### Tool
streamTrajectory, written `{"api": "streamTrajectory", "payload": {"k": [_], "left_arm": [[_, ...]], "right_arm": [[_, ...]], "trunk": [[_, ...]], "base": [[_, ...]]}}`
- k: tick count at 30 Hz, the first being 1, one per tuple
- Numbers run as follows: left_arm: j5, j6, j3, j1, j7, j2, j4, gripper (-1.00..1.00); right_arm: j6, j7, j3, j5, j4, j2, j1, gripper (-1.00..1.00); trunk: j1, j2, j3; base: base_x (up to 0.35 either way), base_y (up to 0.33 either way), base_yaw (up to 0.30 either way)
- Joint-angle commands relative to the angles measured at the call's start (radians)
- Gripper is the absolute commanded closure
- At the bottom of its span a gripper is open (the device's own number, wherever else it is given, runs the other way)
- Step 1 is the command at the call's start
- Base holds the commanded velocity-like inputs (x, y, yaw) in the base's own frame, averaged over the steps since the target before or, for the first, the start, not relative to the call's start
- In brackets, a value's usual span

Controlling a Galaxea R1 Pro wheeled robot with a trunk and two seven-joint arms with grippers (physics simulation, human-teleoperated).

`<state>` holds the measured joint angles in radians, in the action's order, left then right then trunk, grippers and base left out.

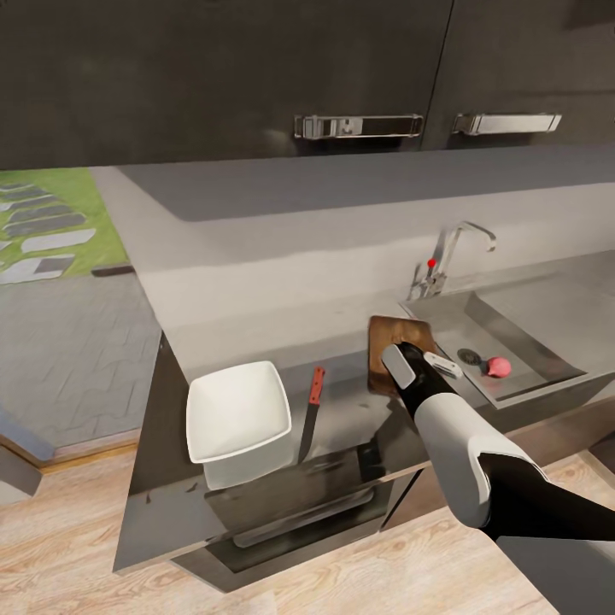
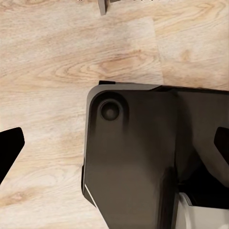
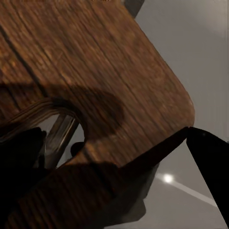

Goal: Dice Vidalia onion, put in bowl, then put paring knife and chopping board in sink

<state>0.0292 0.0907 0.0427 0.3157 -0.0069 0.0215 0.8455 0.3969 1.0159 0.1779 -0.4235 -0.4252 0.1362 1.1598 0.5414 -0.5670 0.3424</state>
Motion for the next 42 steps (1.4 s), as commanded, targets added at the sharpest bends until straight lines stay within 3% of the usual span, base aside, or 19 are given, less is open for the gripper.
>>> {"api": "streamTrajectory", "payload": {"k": [1,32,42], "left_arm": [[0.003,0.001,0.002,0.0,0.0,0.001,0.001,-1.0],[0.003,0.001,0.001,0.0,-0.001,0.0,0.001,-1.0],[0.003,0.001,0.001,0.0,-0.001,0.001,0.003,-1.0]], "right_arm": [[0.008,0.004,0.008,-0.011,0.018,0.0,0.0,1.0],[0.013,0.006,0.027,-0.014,-0.002,-0.003,0.0,1.0],[0.074,0.005,0.018,-0.009,-0.125,0.007,0.0,1.0]], "trunk": [[0.001,-0.001,0.0],[0.001,-0.001,-0.048],[0.001,-0.001,-0.065]], "base": [[0.0,0.0,-0.033],[0.0,0.0,-0.078],[0.0,0.0,-0.011]]}}
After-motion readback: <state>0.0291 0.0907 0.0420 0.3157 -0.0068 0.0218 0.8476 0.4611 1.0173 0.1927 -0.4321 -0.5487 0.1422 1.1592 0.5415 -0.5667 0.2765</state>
